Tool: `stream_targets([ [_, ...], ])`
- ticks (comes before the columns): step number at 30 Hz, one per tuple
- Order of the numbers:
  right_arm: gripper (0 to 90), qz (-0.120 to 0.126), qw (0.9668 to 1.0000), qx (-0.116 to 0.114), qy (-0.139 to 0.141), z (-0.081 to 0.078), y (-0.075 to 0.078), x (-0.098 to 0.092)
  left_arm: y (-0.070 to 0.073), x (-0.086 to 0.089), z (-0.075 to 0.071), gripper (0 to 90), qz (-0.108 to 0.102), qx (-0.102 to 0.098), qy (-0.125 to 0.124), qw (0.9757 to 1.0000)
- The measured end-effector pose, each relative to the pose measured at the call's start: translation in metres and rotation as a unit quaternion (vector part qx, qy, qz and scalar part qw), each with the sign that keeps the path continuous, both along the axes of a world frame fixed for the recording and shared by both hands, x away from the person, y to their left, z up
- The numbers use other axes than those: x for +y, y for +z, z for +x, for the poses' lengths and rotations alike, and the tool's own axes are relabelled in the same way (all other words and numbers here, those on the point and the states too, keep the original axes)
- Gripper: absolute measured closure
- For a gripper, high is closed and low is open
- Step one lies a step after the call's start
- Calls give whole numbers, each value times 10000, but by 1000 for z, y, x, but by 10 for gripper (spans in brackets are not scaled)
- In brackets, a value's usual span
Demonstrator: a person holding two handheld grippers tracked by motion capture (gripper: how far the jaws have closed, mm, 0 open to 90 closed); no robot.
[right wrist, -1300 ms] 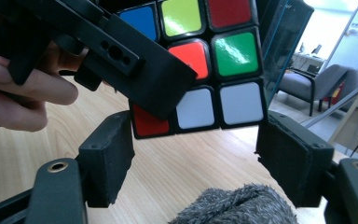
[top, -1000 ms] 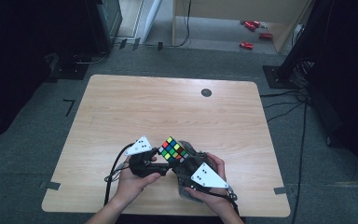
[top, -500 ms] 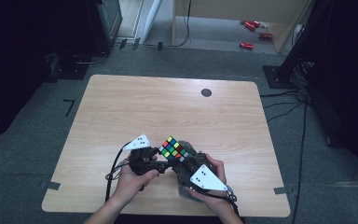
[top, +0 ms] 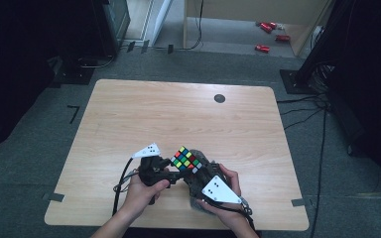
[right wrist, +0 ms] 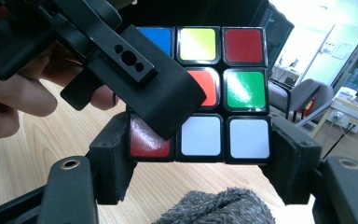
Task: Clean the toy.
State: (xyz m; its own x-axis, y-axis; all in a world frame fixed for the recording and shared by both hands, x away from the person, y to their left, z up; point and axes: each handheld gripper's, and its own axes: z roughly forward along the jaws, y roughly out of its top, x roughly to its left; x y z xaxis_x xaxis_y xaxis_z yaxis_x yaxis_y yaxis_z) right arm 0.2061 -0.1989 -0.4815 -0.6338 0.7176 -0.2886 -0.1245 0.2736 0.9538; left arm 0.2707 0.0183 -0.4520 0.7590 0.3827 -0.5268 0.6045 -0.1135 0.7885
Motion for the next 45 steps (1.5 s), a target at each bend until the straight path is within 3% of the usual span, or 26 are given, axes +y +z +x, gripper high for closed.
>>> stream_targets([
  [5, 344, -38, 10000, -66, 7, -1, 1, 0, 0, 1, 0, 344, -66, -55, -32, 10000],
  [9, 345, -9, 10000, 19, 27, 0, 3, -2, -2, -1, 0, 315, -79, -346, 42, 9994],
  [11, 345, -93, 9999, 75, -47, 1, 2, -4, -1, -2, -1, 262, 3, -594, 213, 9980],
  [14, 345, -99, 9997, 150, -153, 3, 0, -10, 1, 3, 1, 193, -67, -651, 393, 9971],
  [18, 345, -52, 9993, 214, -318, 6, 2, -21, 4, 11, 2, 199, -265, -928, 608, 9935],
  [21, 346, 148, 9985, 279, -442, 9, 5, -34, 1, 13, 5, 231, -282, -1093, 726, 9910],
  [23, 346, 186, 9979, 292, -540, 10, 6, -42, -4, 10, 7, 247, -114, -1112, 694, 9913],
  [26, 346, 233, 9964, 375, -730, 12, 6, -53, -17, -2, 12, 298, 204, -864, 354, 9954],
  [28, 346, 270, 9953, 421, -829, 13, 4, -59, -25, -13, 13, 298, 498, -809, 263, 9951],
  [30, 345, 278, 9944, 449, -910, 12, 3, -64, -30, -27, 11, 284, 804, -954, 231, 9919],
  [32, 345, 267, 9939, 466, -966, 10, 2, -68, -31, -37, 8, 264, 930, -1202, 328, 9878],
  [35, 346, 288, 9928, 522, -1036, 5, 1, -74, -36, -51, 9, 237, 1151, -1201, 245, 9858],
  [38, 345, 339, 9921, 556, -1072, 1, 2, -81, -45, -64, 10, 226, 1598, -1153, 170, 9802],
  [39, 346, 350, 9922, 549, -1066, 0, 2, -84, -48, -68, 10, 237, 1791, -1159, 176, 9768],
  [41, 346, 381, 9920, 555, -1072, -2, 2, -87, -52, -74, 10, 357, 2108, -1183, 219, 9701],
  [43, 345, 412, 9918, 579, -1063, -3, 2, -90, -55, -75, 11, 491, 2196, -1185, 173, 9682],
  [45, 345, 402, 9918, 601, -1055, -4, 1, -91, -56, -73, 13, 663, 2182, -1156, 116, 9690],
])
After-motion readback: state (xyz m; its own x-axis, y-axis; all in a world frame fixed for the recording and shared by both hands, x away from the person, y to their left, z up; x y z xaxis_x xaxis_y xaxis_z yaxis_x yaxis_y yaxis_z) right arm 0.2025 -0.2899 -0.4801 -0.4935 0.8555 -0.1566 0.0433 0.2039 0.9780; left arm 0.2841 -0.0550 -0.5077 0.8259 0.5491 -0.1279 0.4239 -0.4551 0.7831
